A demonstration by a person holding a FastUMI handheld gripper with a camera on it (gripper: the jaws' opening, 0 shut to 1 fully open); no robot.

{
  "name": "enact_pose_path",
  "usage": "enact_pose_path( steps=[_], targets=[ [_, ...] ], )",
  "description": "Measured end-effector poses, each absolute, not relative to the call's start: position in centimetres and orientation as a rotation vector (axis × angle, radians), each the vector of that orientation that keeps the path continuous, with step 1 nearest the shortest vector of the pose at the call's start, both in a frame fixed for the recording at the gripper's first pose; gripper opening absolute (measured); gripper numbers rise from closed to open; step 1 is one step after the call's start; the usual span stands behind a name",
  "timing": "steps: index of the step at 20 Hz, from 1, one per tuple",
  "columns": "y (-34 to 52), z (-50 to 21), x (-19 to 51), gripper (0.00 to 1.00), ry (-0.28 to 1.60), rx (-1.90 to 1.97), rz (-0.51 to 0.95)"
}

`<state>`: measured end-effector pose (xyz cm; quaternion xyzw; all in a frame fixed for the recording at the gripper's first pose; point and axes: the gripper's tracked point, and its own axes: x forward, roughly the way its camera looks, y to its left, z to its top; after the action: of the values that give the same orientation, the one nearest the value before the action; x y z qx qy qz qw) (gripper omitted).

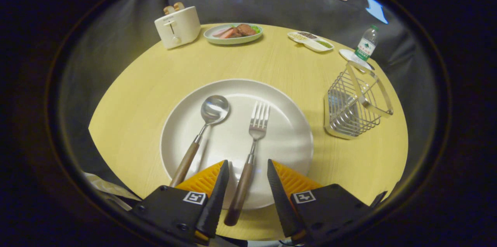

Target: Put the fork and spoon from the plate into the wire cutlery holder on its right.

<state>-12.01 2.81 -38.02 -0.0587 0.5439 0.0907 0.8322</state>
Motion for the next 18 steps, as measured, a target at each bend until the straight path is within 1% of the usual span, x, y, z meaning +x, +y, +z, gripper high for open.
enact_pose_path(
  steps=[4,6,7,8,11,18],
  targets=[
    [2.4,-39.1,-12.3,0.36,1.197,-0.098,0.177],
    [1.6,-39.3,-12.6,0.24,1.205,-0.096,0.147],
    [2.0,-39.5,-12.4,0.15,1.217,-0.071,0.152],
    [2.2,-39.6,-12.7,0.15,1.235,-0.055,0.159],
    [1.9,-38.6,-12.7,0.08,1.235,-0.061,0.178],
    [-0.1,-34.9,-10.5,0.08,1.220,-0.129,0.217]
  ],
)
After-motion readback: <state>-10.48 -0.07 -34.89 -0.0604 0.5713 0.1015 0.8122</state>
